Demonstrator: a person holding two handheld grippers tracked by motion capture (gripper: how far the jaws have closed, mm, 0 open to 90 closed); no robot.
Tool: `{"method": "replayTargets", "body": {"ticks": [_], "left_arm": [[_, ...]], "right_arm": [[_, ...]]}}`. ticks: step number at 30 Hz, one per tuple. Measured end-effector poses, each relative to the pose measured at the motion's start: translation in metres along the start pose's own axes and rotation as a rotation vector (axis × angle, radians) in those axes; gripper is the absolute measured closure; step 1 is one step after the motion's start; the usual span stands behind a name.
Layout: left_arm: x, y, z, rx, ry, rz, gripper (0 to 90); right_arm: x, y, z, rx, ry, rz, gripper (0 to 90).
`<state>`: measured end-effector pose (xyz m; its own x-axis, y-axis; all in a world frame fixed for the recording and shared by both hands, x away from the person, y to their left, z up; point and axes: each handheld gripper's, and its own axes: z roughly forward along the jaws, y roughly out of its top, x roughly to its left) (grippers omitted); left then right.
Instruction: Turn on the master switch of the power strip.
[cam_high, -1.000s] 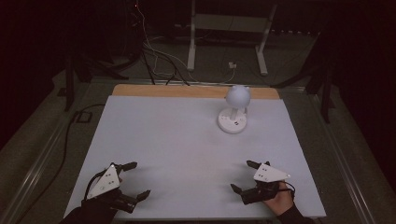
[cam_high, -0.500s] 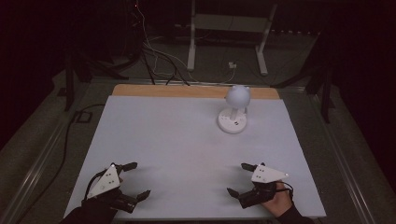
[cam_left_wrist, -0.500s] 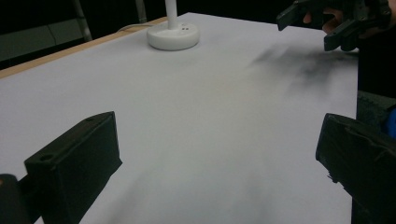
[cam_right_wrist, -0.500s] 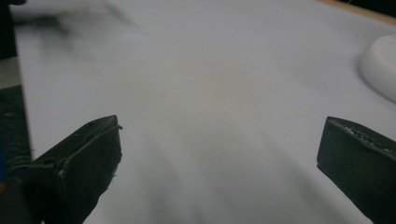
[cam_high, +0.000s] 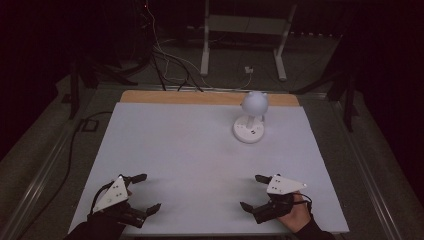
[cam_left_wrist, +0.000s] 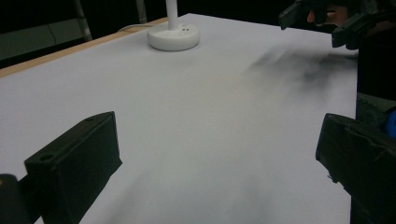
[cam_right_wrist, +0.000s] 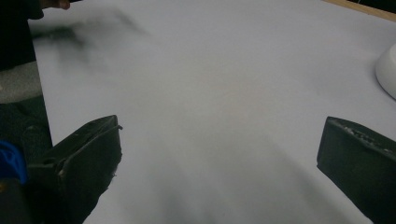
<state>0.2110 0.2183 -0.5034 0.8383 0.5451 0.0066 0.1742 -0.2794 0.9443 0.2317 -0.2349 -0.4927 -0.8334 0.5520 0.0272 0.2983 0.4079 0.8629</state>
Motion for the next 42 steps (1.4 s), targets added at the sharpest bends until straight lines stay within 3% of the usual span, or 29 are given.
{"method": "replayTargets", "body": {"ticks": [15, 34, 42], "left_arm": [[0.0, 0.0, 0.0, 0.0, 0.001, -0.003, 0.3], [0.001, 0.001, 0.0, -0.007, -0.002, -0.009, 0.2], [0.0, 0.001, 0.0, -0.007, -0.003, -0.011, 0.3]], "right_arm": [[-0.003, 0.023, -0.006, -0.045, -0.003, 0.005, 0.0], [-0.022, 0.053, -0.012, -0.102, -0.054, -0.028, 0.0], [-0.034, 0.058, -0.012, -0.102, -0.08, -0.017, 0.0]]}}
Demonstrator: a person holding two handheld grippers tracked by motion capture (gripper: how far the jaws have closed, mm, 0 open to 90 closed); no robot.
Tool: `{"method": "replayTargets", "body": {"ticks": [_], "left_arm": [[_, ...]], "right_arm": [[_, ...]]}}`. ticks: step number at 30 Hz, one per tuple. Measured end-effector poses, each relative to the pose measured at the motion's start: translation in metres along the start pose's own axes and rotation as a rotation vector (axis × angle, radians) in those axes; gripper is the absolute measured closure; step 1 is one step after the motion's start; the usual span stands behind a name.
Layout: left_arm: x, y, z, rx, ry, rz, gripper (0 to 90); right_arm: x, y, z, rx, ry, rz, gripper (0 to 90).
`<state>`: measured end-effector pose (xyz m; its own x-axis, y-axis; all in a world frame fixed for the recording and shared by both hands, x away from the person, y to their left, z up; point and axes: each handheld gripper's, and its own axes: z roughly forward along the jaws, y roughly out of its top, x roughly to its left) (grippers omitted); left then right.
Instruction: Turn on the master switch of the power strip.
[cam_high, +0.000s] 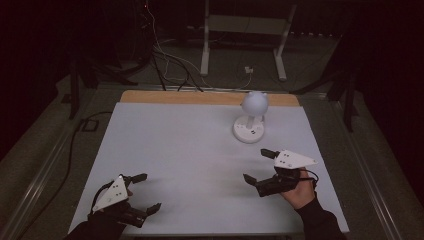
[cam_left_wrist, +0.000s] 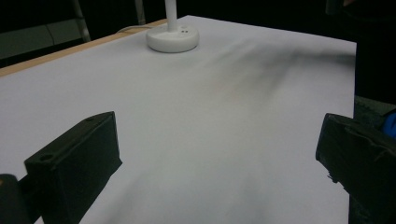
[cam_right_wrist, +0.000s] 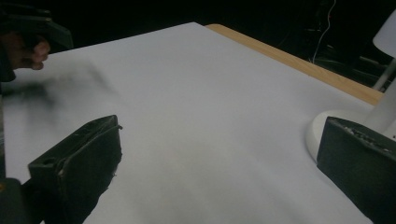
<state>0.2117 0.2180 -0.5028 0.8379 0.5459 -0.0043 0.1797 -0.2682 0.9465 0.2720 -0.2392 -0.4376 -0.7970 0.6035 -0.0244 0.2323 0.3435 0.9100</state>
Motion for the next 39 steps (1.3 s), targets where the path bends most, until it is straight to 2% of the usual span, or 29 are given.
{"method": "replayTargets", "body": {"ticks": [17, 33, 39], "left_arm": [[0.0, 0.0, 0.0, 0.005, -0.001, 0.0, 0.3], [0.0, 0.0, 0.0, 0.005, 0.0, 0.001, 0.2], [0.0, 0.0, 0.0, 0.003, 0.0, -0.001, 0.2]], "right_arm": [[-0.023, 0.014, 0.004, 0.001, -0.05, 0.006, 0.0], [-0.045, 0.024, 0.007, -0.004, -0.126, 0.037, 0.0], [-0.056, 0.025, 0.014, 0.017, -0.153, 0.042, 0.0]]}}
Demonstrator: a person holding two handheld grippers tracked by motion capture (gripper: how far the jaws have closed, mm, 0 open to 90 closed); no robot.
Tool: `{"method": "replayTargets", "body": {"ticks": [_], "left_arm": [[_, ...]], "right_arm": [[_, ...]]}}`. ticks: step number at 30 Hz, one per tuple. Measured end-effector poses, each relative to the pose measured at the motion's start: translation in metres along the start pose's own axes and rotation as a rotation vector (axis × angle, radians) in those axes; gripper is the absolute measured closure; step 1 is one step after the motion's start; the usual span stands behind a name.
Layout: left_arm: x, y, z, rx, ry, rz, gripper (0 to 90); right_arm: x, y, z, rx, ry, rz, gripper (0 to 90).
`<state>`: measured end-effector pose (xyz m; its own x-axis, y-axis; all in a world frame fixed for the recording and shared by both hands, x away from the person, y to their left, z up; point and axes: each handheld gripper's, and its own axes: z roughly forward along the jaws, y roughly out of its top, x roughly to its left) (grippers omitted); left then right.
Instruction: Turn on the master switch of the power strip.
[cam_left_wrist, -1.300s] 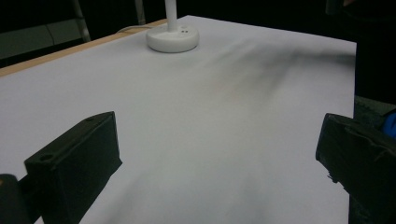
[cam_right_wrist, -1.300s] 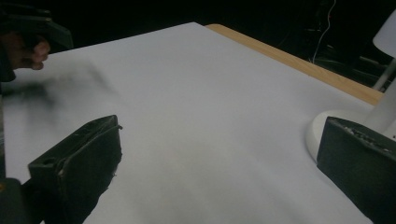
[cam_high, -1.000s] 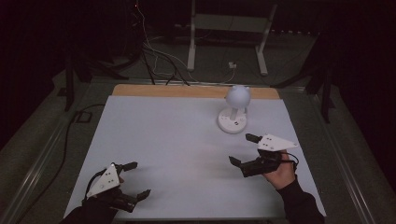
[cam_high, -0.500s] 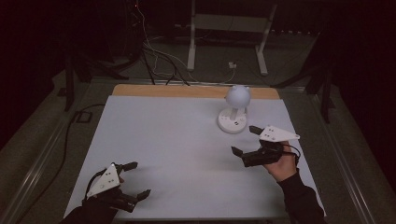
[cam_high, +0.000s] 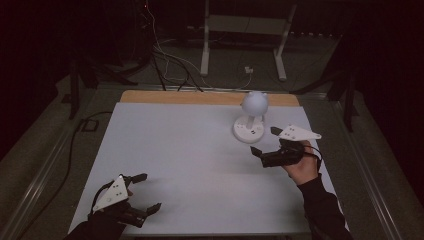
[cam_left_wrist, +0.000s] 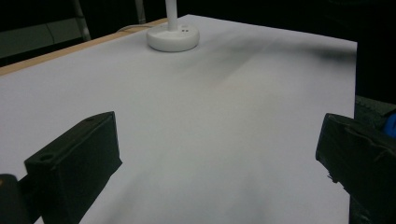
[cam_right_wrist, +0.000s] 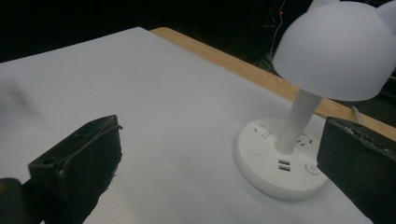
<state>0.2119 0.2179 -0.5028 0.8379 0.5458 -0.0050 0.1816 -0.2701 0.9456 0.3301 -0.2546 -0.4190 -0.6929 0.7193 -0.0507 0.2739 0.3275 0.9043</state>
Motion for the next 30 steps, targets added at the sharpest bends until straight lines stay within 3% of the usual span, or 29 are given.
{"method": "replayTargets", "body": {"ticks": [19, 30], "left_arm": [[0.0, 0.0, -0.001, -0.003, 0.0, -0.002, 0.2], [0.0, 0.0, -0.001, -0.006, 0.0, -0.003, 0.3]], "right_arm": [[-0.028, 0.002, 0.025, 0.037, -0.055, 0.036, 0.0], [-0.045, -0.012, 0.039, 0.079, -0.079, 0.07, 0.0]]}}
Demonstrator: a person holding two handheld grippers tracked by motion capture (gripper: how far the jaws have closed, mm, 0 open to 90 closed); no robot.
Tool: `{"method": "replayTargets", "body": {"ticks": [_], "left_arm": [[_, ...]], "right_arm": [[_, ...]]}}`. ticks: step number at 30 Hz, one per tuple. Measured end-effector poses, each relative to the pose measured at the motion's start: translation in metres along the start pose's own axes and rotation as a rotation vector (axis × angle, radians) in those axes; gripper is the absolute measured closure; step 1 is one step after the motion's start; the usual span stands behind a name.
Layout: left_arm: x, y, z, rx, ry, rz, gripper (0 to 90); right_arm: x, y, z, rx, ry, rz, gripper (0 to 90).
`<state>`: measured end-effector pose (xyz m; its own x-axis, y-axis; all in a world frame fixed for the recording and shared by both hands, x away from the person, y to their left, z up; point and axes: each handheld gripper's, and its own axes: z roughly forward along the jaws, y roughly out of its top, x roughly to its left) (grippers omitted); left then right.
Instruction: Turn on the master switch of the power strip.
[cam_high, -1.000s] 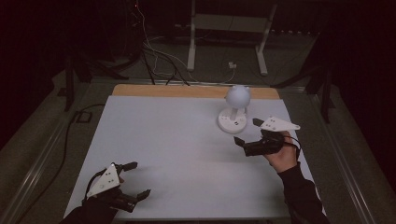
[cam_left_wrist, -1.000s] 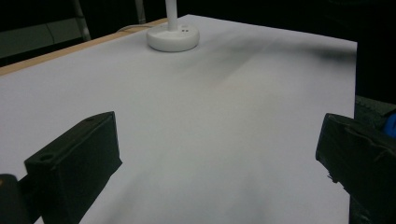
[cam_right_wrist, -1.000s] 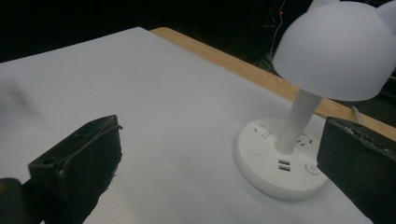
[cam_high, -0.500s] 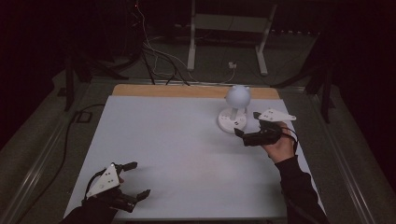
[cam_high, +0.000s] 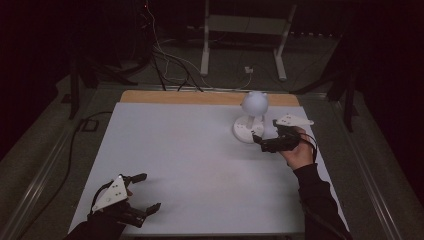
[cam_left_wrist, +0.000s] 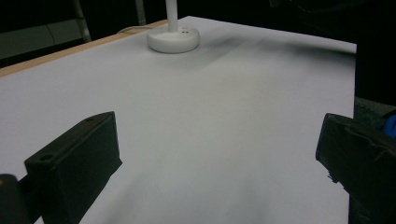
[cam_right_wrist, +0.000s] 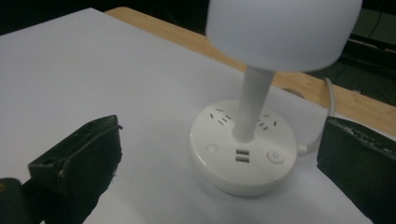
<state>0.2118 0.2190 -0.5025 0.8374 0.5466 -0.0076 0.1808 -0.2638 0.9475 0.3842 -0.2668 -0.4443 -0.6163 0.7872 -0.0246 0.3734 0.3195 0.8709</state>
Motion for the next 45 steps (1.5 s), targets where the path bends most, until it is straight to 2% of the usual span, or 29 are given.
{"method": "replayTargets", "body": {"ticks": [14, 19, 23, 26, 33, 36, 41, 44, 45], "left_arm": [[0.0, 0.0, 0.0, 0.001, 0.001, -0.001, 0.3], [0.0, 0.0, 0.0, 0.002, 0.002, -0.002, 0.3], [0.0, 0.0, 0.0, 0.003, 0.001, -0.002, 0.2], [0.0, -0.001, 0.0, 0.002, 0.002, -0.004, 0.3], [0.0, 0.0, 0.0, 0.004, 0.002, -0.003, 0.2], [0.0, 0.0, 0.0, 0.005, 0.003, -0.004, 0.2], [0.0, -0.001, 0.0, 0.003, 0.001, 0.0, 0.2], [0.0, -0.001, 0.0, 0.005, 0.002, -0.004, 0.3], [0.0, -0.001, 0.0, 0.006, 0.003, -0.004, 0.2]], "right_arm": [[-0.013, -0.019, 0.015, 0.045, -0.017, 0.041, 3.3], [-0.016, -0.023, 0.019, 0.061, -0.025, 0.049, 7.1], [-0.018, -0.025, 0.022, 0.075, -0.035, 0.073, 14.9], [-0.018, -0.027, 0.025, 0.089, -0.033, 0.088, 15.5], [-0.017, -0.029, 0.029, 0.106, -0.051, 0.073, 16.4], [-0.016, -0.029, 0.03, 0.107, -0.061, 0.084, 16.5], [-0.016, -0.029, 0.03, 0.126, -0.077, 0.11, 22.2], [-0.017, -0.028, 0.029, 0.136, -0.097, 0.129, 33.7], [-0.017, -0.028, 0.029, 0.134, -0.101, 0.131, 34.8]]}}
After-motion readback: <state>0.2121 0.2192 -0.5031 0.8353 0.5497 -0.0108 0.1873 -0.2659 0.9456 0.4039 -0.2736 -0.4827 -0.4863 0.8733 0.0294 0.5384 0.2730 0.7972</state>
